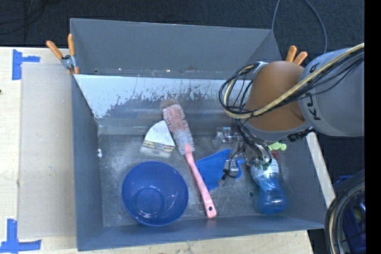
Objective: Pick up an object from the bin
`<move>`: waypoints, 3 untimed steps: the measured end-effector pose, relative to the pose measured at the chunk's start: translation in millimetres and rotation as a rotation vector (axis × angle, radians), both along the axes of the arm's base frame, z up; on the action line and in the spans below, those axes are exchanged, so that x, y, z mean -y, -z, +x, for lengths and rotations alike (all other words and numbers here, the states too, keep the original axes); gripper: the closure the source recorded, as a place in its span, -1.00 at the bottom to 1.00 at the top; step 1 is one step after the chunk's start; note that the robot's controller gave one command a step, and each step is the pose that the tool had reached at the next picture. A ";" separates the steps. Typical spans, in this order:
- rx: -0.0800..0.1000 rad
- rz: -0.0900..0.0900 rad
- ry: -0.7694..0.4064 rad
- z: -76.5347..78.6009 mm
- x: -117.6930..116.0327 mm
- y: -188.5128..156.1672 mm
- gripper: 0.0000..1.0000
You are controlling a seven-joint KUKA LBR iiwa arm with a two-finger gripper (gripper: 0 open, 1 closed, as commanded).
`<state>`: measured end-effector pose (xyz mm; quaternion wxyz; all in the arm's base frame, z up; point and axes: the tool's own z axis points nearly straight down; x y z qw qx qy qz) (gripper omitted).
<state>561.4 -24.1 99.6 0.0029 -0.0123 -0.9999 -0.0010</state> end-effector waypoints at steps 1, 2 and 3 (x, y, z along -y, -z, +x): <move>0.007 0.002 -0.036 7.2 44.4 22.7 -1.00; 0.003 0.000 -0.028 3.5 55.2 21.1 -1.00; 0.002 0.003 -0.087 -3.0 50.5 14.9 -1.00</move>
Offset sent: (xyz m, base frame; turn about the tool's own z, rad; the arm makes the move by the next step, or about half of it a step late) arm -0.0046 -0.0077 -0.0146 -0.0138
